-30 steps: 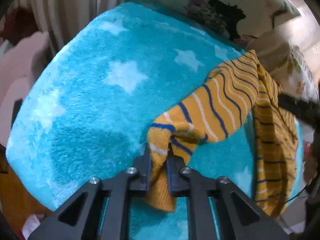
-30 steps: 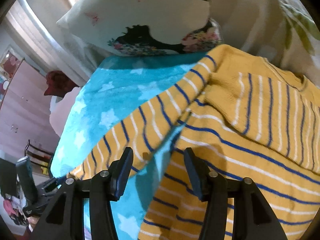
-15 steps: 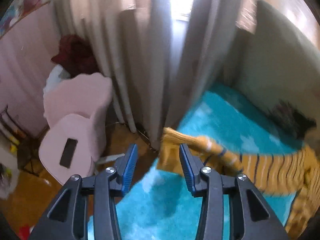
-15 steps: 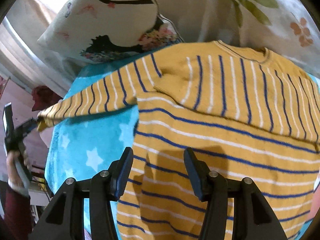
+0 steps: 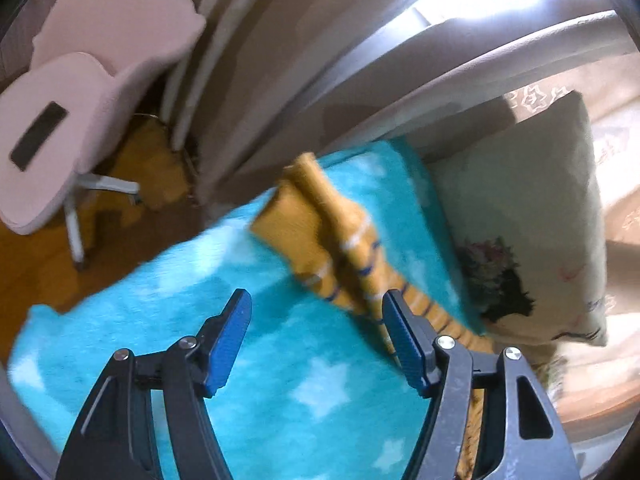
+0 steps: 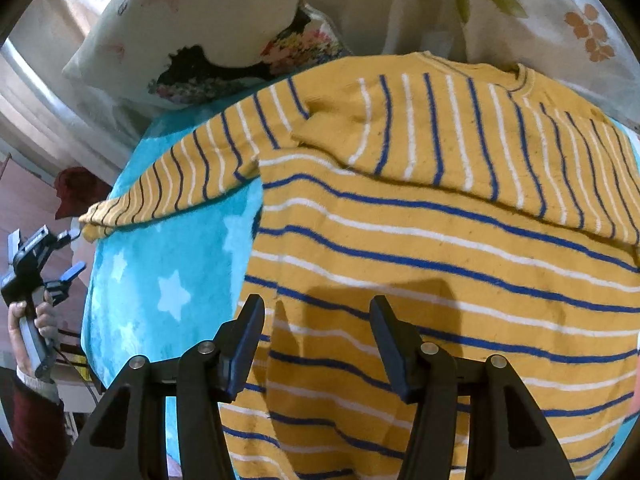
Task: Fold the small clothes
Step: 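Grasp the other sleeve cuff with the left tool, then fold the held sleeve across the sweater body and release with the left tool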
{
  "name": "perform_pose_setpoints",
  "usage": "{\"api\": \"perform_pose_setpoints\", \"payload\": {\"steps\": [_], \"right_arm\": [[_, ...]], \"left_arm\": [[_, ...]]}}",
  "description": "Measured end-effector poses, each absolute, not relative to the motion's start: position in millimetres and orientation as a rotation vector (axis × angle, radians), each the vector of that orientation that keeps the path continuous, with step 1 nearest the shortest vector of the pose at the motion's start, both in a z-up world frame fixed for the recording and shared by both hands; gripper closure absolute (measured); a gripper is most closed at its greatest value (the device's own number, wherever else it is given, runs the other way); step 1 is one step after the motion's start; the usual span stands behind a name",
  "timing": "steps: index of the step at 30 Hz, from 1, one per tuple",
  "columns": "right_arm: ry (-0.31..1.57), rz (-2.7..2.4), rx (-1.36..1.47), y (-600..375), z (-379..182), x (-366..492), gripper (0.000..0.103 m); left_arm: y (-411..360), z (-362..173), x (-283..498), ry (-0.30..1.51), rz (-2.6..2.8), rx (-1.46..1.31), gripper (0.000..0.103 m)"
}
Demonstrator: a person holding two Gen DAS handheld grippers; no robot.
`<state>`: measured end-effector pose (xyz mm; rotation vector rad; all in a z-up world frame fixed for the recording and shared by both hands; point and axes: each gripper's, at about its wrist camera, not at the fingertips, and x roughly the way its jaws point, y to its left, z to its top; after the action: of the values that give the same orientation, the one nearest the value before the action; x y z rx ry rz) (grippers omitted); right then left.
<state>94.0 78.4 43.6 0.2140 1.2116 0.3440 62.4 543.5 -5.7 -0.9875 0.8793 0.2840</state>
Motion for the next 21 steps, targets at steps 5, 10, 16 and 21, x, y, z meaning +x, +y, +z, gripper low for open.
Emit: {"api": "perform_pose_setpoints", "payload": {"steps": [5,10,16,21], "right_arm": [[1.210,0.358,0.203,87,42,89,0.044],[1.212,0.325,0.203,76,41,81,0.044],[1.204,0.265,0.218,55,40,76,0.044],[1.200,0.251,0.256,47,38,75,0.044]], "left_arm": [[539,-10,99,0.894,0.308,-0.952,0.036],[538,-29,121,0.951,0.386,-0.931,0.044],[554,-3,132,0.881,0.286,-1.020,0.090],[541,64,130,0.679,0.081,-1.006,0.090]]}}
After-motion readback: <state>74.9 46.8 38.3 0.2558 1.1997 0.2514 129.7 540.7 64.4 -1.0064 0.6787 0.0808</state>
